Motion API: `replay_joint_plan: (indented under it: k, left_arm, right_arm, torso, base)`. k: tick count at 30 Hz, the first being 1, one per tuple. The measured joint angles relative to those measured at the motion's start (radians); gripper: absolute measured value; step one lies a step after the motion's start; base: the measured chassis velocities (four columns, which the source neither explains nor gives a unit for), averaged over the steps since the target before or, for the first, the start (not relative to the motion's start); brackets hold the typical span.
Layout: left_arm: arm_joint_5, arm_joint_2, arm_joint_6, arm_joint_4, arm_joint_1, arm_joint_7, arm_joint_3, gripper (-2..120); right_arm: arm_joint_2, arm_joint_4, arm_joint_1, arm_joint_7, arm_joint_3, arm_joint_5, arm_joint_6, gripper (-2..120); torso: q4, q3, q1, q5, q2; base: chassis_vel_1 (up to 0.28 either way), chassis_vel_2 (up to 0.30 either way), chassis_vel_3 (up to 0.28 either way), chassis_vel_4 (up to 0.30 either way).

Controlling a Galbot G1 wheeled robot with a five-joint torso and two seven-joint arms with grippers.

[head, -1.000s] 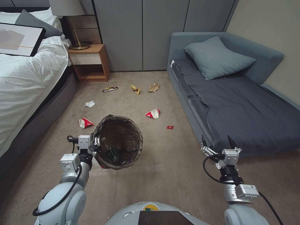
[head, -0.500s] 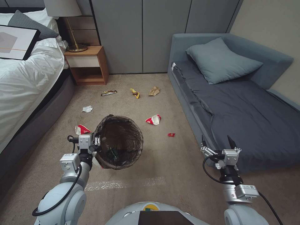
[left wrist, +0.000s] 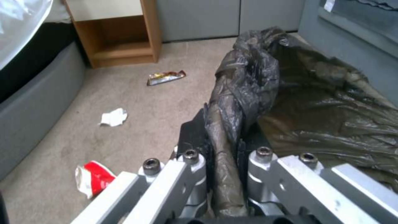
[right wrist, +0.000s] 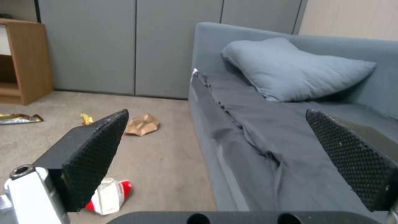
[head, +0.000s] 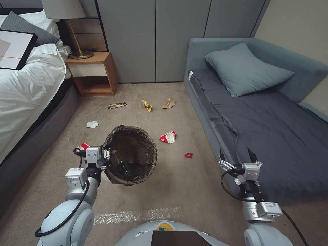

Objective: Pick up the trash bin, then pick up the garbage from the floor and place it into the trash bin.

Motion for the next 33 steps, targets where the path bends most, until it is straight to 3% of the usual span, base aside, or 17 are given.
replay_joint_plan:
  k: [33]
  left_arm:
    - [-0.003, 0.0, -0.001, -0.003, 0.002, 0.004, -0.001, 7]
  right_arm:
    - [-0.004, 0.003, -0.001, 0.013, -0.021, -0.003, -0.015, 100]
  torso:
    - [0.0, 0.0, 0.0, 0.0002, 0.0]
  base:
    - [-0.111, 0.118, 0.115, -0.118]
